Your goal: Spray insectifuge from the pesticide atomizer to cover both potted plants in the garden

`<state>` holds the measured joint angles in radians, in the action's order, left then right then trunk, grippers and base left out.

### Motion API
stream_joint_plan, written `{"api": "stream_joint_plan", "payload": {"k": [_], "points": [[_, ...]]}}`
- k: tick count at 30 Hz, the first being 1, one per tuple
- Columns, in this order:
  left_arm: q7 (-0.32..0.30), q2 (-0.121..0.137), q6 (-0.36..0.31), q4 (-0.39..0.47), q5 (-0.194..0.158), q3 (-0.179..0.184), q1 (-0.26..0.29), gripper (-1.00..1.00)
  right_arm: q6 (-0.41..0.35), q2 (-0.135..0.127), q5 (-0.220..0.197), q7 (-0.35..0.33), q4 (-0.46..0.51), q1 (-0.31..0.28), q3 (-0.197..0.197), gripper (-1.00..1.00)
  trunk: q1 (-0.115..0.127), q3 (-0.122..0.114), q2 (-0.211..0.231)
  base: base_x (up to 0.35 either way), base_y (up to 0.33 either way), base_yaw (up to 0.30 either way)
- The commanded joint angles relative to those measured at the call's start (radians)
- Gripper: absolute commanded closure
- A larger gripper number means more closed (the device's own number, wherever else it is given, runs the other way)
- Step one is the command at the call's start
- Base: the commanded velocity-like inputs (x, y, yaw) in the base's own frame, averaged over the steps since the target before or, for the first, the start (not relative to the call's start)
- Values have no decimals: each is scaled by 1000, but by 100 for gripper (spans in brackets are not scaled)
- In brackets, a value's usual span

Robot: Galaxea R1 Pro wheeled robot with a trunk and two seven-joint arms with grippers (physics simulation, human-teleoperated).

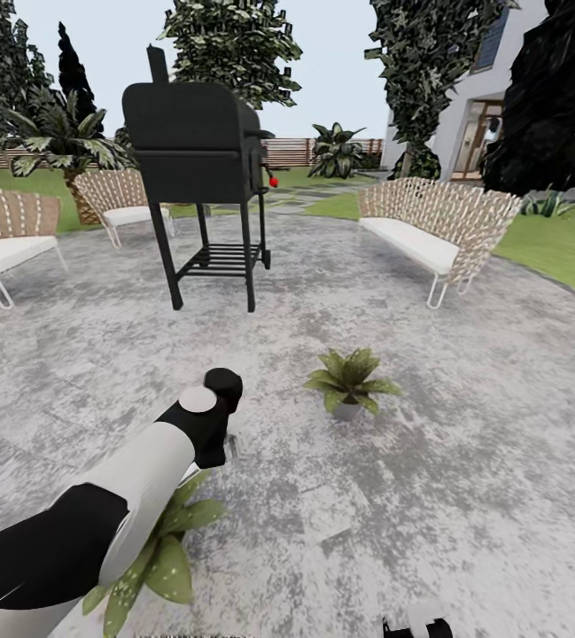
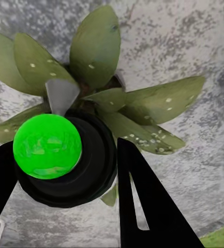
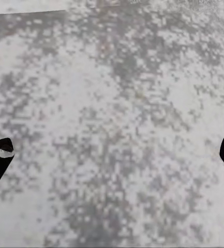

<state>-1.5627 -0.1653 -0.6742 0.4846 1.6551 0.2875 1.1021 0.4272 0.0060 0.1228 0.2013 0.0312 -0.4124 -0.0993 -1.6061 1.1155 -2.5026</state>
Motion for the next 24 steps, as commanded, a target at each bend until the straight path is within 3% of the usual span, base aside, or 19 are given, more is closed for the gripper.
{"api": "stream_joint_plan", "payload": {"k": [1,12,15,17,19,21,23,24], "points": [[-8,0,-10,0,6,2,1,100,-1,0,8,10,0,0,-7,-100,0,1,0,0,-300,278],[-8,1,-13,-1,5,0,-4,100,-1,0,8,10,-2,0,-7,-100,0,1,0,0,-300,279],[-8,4,-46,-2,-6,-9,-17,100,-1,0,8,10,-2,0,-8,-100,0,1,0,156,-239,279],[-8,4,-94,-2,-33,-13,-20,100,-2,0,8,10,-2,0,-7,-100,0,1,0,268,-80,279],[-8,7,-178,9,-123,-34,-20,100,-2,0,8,10,-2,0,-8,-100,0,1,0,204,-18,279],[-8,6,-207,73,-206,-48,-32,100,-2,0,8,10,-2,0,-8,-100,0,1,0,53,-4,279],[-8,6,-215,197,-327,-68,-99,100,-2,0,8,10,-2,0,-7,-100,0,1,0,14,-1,279],[-8,6,-215,244,-370,-74,-129,100,-2,0,8,10,-2,0,-7,-100,0,1,0,6,0,279]]}}
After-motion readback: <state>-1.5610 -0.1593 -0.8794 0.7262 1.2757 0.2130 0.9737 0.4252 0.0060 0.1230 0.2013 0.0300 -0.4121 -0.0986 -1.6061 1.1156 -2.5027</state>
